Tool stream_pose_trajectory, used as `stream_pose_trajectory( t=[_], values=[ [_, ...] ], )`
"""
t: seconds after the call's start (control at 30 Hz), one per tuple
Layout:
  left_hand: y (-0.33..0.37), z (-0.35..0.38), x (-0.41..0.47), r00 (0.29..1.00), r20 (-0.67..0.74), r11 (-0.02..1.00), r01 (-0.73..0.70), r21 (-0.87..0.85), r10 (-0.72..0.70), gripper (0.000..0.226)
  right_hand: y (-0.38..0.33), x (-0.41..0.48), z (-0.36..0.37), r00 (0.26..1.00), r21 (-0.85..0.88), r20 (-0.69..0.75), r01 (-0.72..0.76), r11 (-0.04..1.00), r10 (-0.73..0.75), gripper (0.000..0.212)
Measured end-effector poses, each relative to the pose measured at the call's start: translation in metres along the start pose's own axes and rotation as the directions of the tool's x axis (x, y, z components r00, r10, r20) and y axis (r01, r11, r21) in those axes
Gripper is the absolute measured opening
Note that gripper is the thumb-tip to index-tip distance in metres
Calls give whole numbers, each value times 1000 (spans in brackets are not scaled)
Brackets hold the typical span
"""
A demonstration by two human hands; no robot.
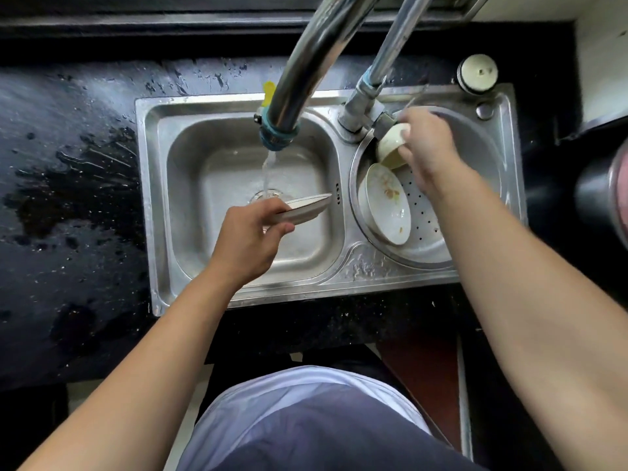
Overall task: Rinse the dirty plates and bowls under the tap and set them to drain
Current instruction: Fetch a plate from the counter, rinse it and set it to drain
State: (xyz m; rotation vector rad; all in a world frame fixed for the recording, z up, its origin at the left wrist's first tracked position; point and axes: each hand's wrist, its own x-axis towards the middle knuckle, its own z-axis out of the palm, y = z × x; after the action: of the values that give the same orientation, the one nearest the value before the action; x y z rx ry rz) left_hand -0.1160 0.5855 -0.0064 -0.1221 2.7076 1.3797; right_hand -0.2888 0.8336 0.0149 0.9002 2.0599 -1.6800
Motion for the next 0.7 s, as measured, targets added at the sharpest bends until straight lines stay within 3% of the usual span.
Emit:
stream_pose_trajectory(
  t=[0.07, 0.17, 0.27, 0.4, 0.53, 0.7],
  values=[
    [5, -1, -2, 1000, -12, 999, -17, -49, 16, 15, 23, -18, -5, 994, -89, 96, -49, 995, 57, 11],
    [25, 2, -7, 995, 38, 992, -91, -86, 95, 14, 61, -56, -22, 899, -170, 314, -264, 949, 306, 32],
    [51, 15, -13, 962, 167, 974, -203, -98, 218, 16, 75, -86, -46, 831, -165, 399, -351, 922, 388, 42],
    [72, 39, -16, 879, 322, 935, -321, -149, 353, 22, 72, -109, -80, 920, -114, 231, -296, 948, 315, 21],
    [91, 76, -17, 817, 447, 929, -277, -247, 363, 23, 61, -125, -117, 982, -329, -13, -183, 926, 190, 30],
    [121, 138, -14, 787, 469, 915, -376, -149, 400, 26, 59, -105, -163, 973, -597, -160, -231, 768, 168, 22]
  ],
)
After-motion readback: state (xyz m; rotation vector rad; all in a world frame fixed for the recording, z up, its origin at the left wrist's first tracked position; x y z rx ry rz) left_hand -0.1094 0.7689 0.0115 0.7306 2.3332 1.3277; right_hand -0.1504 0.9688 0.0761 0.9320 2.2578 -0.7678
